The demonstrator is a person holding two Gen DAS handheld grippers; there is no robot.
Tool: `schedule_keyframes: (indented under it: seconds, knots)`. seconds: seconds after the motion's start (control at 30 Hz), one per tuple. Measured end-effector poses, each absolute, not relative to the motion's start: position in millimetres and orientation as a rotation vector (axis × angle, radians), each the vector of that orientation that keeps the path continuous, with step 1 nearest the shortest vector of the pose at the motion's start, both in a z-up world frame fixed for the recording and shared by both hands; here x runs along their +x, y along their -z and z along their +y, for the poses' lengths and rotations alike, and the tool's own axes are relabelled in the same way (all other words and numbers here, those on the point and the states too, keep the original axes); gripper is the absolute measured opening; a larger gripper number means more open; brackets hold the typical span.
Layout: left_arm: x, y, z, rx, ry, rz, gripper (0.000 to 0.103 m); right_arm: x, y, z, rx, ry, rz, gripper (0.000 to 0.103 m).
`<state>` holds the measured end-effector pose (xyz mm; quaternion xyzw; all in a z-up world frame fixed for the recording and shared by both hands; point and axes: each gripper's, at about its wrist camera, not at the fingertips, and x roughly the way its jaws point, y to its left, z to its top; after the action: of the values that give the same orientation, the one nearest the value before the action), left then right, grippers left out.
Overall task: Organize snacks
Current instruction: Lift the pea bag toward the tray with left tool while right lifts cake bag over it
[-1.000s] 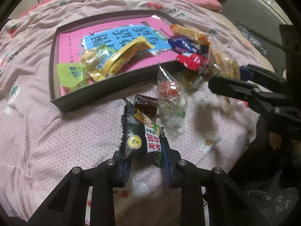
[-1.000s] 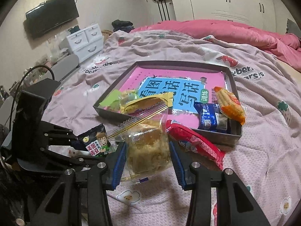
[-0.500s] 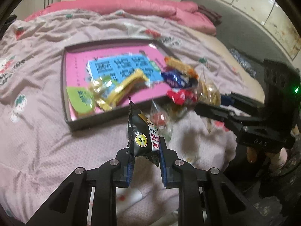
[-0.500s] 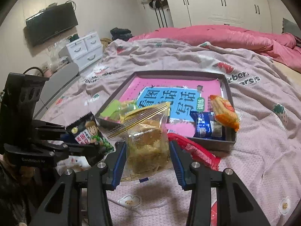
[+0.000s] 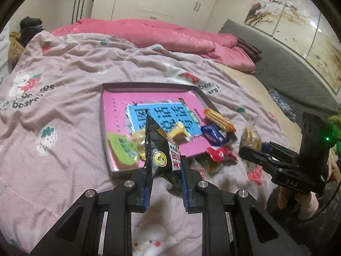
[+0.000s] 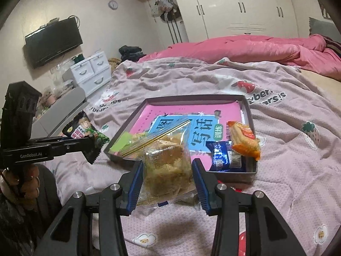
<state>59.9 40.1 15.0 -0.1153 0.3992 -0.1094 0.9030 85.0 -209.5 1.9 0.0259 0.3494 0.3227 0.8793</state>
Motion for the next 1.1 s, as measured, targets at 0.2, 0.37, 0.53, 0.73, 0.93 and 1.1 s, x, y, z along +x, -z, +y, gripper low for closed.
schedule_keyframes:
  seconds: [0.2,0.37,0.53,0.73,0.93,1.1]
  knots:
    - [67,-20,52,-0.244,0.179,0.78,0.023,89,-4,-213,0.071,-0.653,0.711,0.046]
    - [72,-22,60,-0.258,0.152,0.757,0.023,93,-5,-215,0.08,-0.643,0.702,0.046]
    - [79,-18,60,-0.251,0.137,0.752,0.023,98,-7,-216,0.082,-0.631,0.69,0.046]
    - [90,-13,54,-0.227,0.141,0.751,0.023,105,-9,-217,0.095,-0.62,0.68,0.046]
    - [99,-4,47,-0.2,0.162,0.757,0.023,112,-8,-217,0.1,-0.625,0.68,0.046]
    - [105,2,37,-0.186,0.192,0.759,0.023,114,-8,-214,0.095,-0.627,0.68,0.046]
